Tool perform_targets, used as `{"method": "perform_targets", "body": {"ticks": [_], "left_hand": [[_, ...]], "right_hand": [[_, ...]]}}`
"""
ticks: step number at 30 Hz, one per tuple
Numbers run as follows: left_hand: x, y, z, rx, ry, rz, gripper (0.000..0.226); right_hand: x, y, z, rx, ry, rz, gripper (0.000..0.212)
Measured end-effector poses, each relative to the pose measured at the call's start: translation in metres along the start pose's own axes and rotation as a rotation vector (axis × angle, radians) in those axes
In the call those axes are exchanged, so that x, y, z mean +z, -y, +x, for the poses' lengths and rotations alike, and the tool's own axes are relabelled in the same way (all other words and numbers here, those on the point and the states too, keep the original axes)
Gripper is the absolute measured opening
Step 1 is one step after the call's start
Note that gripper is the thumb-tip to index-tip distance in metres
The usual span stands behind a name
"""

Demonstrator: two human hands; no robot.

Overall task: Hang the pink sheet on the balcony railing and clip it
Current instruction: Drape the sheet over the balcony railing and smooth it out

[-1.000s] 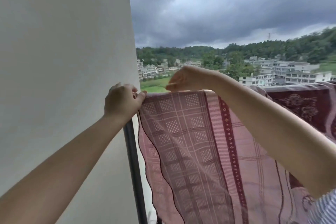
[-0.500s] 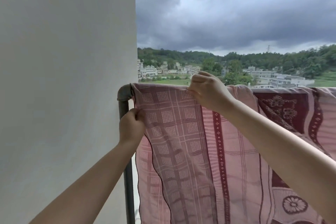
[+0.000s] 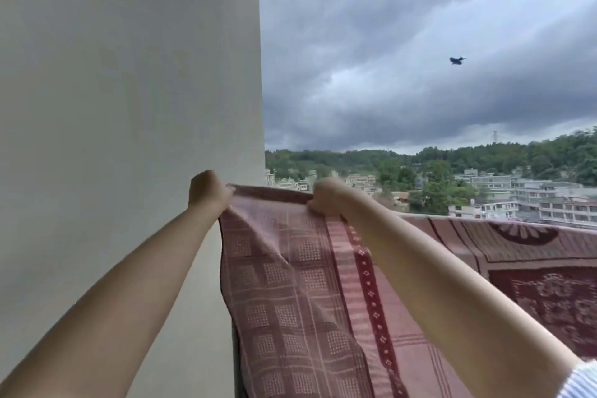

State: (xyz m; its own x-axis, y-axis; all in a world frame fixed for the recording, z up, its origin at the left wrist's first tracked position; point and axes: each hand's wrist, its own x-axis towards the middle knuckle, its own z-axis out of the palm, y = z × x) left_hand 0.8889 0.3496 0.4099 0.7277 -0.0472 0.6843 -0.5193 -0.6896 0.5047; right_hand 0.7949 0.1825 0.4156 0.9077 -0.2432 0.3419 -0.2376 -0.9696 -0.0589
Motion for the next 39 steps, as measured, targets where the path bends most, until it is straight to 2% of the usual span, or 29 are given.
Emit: {"method": "perform_targets", "body": {"ticks": [2,3,5,7,9,11,13,15,17,20,25,29,32,34,37,39], "left_hand": [[0.026,0.000,-0.007,-0.008,0.165,0.030,0.026],[0.039,0.001,-0.012,-0.008,0.291,0.051,0.026],[0.054,0.004,-0.026,-0.048,0.485,0.040,0.017],[0.056,0.018,-0.035,-0.175,0.556,-0.144,0.034],[0.050,0.031,-0.045,-0.259,0.485,-0.389,0.029],[0.038,0.040,-0.067,-0.329,0.282,-0.584,0.029],[0.029,0.050,-0.101,-0.238,0.028,-0.508,0.029],[0.023,0.058,-0.144,-0.077,-0.083,-0.399,0.030],[0.025,0.063,-0.182,0.012,0.020,-0.395,0.030],[0.041,0.066,-0.213,0.001,0.207,-0.357,0.022],[0.071,0.068,-0.242,-0.130,0.275,-0.369,0.018],[0.082,0.073,-0.266,-0.197,0.369,-0.418,0.015],[0.088,0.072,-0.266,-0.265,0.443,-0.446,0.032],[0.091,0.069,-0.265,-0.316,0.491,-0.481,0.036],[0.094,0.072,-0.267,-0.288,0.574,-0.524,0.020],[0.095,0.074,-0.270,-0.297,0.608,-0.643,0.020]], "right_hand": [[0.017,-0.008,-0.008,0.014,0.261,-0.094,0.039],[0.024,-0.012,-0.015,0.000,0.319,-0.142,0.042],[0.028,-0.016,-0.031,-0.071,0.283,-0.103,0.042],[0.024,-0.015,-0.050,-0.187,0.082,0.082,0.041],[0.021,-0.013,-0.067,-0.308,-0.145,0.201,0.036],[0.022,-0.014,-0.077,-0.414,-0.257,0.112,0.032],[0.027,-0.014,-0.083,-0.495,-0.384,-0.009,0.034],[0.039,-0.018,-0.088,-0.574,-0.603,-0.057,0.035],[0.059,-0.023,-0.099,-0.622,-0.747,-0.073,0.029],[0.089,-0.030,-0.112,-0.567,-0.789,-0.101,0.018],[0.119,-0.040,-0.133,-0.490,-0.896,-0.095,0.013],[0.162,-0.053,-0.170,-0.432,-0.793,-0.067,0.013],[0.189,-0.066,-0.195,-0.329,-0.665,-0.106,0.015],[0.200,-0.070,-0.208,-0.254,-0.602,-0.125,0.013],[0.209,-0.071,-0.217,-0.168,-0.535,-0.128,0.031],[0.209,-0.069,-0.219,-0.131,-0.486,-0.134,0.039]]}}
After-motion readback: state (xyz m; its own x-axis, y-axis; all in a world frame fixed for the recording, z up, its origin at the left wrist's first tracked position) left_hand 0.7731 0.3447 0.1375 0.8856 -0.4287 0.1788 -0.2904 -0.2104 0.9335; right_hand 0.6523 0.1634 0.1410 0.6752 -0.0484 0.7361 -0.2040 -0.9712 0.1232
